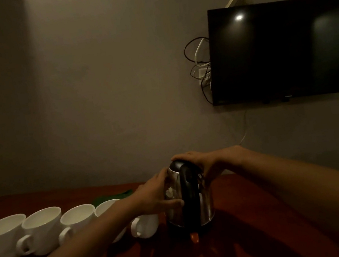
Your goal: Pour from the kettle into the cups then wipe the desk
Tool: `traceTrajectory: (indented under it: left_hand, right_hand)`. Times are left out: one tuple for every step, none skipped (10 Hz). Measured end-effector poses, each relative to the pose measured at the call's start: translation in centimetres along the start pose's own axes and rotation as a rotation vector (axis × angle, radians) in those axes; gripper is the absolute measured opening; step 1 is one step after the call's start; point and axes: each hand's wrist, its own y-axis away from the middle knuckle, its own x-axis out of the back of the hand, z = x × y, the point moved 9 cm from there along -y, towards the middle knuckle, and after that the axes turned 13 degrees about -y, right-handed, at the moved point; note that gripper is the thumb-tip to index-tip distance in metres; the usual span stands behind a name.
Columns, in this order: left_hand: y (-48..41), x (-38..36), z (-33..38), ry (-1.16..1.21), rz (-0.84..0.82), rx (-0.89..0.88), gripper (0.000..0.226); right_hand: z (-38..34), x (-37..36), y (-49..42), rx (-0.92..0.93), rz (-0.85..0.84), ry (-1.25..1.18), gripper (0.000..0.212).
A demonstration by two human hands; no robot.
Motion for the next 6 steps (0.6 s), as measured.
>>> traceTrajectory:
  left_hand:
    - [0.1, -0.1, -0.2, -0.03, -0.006, 0.033, 0.096]
    - [-0.1, -0.1, -0.3, -0.045, -0.03, 0.041, 0.091]
    - [0.0, 0.8, 0.2, -0.126, -0.047, 0.053, 0.079]
    - [0.0, 2.1, -1.5, -0.215, -0.073, 0.15, 0.099]
    - [1.3, 3.6, -2.4, -0.226, -0.095, 0.214, 0.1]
    - [2.6, 6.0, -2.5, -0.259, -0.053, 0.237, 0.093]
  right_hand:
    - [0.0, 0.0, -0.2, -0.001, -0.009, 0.012, 0.126]
    - [0.5, -0.3, -0.4, 0.006, -0.011, -0.006, 0.127]
    - [0.4, -0.4, -0.3, 0.01, -0.007, -0.014, 0.129]
    - [0.5, -0.2, -0.5, -0.026, -0.018, 0.032, 0.13]
    - [-0.2, -0.7, 0.7, -0.096, -0.072, 0.108, 0.127]
    - [-2.2, 1.0, 2.7, -0.098, -0.015, 0.143, 0.119]
